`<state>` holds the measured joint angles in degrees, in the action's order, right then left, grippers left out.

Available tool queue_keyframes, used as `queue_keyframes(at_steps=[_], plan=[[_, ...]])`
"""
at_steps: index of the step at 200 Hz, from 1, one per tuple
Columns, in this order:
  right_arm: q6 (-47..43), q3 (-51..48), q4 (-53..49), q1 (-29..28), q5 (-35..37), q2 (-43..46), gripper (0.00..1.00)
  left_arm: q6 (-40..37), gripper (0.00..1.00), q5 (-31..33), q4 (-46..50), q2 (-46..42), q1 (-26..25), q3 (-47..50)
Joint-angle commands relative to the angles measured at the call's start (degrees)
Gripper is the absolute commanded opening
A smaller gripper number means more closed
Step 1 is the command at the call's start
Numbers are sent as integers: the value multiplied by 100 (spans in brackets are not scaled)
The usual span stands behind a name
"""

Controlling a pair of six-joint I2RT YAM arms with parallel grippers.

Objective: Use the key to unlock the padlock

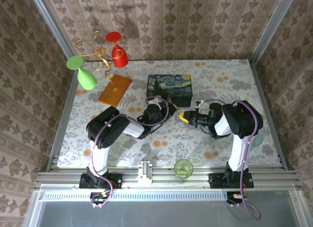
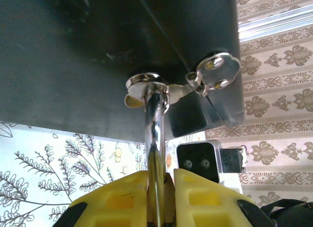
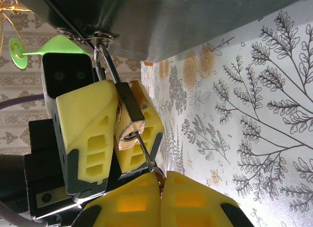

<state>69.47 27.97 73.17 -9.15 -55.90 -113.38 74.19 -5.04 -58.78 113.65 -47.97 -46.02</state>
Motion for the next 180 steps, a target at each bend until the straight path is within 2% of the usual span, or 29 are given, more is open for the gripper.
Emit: queue_keyframes(at_steps=[1, 102, 158, 180], plan=[[51, -43, 172, 35, 283, 86, 0, -50, 0, -101, -413, -63, -120, -107], [92, -186, 173, -7, 448, 397, 0, -282, 0, -98, -107, -40, -193, -295], [180, -80, 206, -26, 430, 322, 0, -45, 0, -120, -481, 184, -184, -257], [138, -137, 189, -25, 446, 435, 0, -212, 0, -38, -214, 34, -212, -234]])
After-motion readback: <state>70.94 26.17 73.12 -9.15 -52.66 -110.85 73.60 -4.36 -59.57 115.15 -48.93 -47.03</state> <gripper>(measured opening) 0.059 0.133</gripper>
